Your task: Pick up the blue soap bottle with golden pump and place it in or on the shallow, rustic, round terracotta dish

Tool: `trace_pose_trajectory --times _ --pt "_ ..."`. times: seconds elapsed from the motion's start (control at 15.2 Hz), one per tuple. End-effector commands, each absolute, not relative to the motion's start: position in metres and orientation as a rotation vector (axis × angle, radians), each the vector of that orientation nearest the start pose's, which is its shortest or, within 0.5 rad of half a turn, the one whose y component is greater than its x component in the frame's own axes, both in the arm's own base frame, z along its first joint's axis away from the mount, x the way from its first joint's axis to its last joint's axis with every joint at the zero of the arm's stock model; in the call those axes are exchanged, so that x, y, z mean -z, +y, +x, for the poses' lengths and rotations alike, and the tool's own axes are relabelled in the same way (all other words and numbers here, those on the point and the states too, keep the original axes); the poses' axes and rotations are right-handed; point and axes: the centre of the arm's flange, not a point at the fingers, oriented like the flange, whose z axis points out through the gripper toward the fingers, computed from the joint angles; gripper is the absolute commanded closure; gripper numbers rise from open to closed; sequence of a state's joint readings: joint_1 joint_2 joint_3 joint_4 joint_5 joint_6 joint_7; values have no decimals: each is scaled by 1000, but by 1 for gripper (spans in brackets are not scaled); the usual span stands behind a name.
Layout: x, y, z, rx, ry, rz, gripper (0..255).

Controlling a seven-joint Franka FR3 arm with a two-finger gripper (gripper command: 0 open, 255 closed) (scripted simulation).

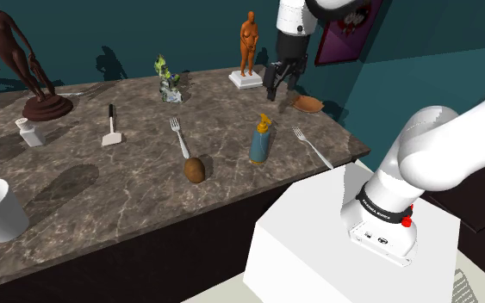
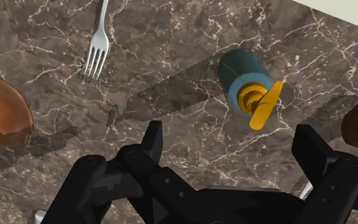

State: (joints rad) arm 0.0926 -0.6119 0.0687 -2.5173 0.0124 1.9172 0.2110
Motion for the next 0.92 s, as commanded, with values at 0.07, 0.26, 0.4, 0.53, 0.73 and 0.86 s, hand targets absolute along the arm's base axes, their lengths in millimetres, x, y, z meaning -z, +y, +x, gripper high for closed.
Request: trace_pose_trajectory --times 0.07,0.26,0.4,0.53,0.73,0.86 --pt "-454 86 370 20 97 -3159 0" --pt "-432 99 375 15 92 -3157 0" --pt "-422 99 375 15 92 -3157 0" --pt "-411 99 375 15 92 -3157 0" --pt "-398 99 375 15 92 -3157 0" --pt "-398 99 375 15 92 -3157 0"
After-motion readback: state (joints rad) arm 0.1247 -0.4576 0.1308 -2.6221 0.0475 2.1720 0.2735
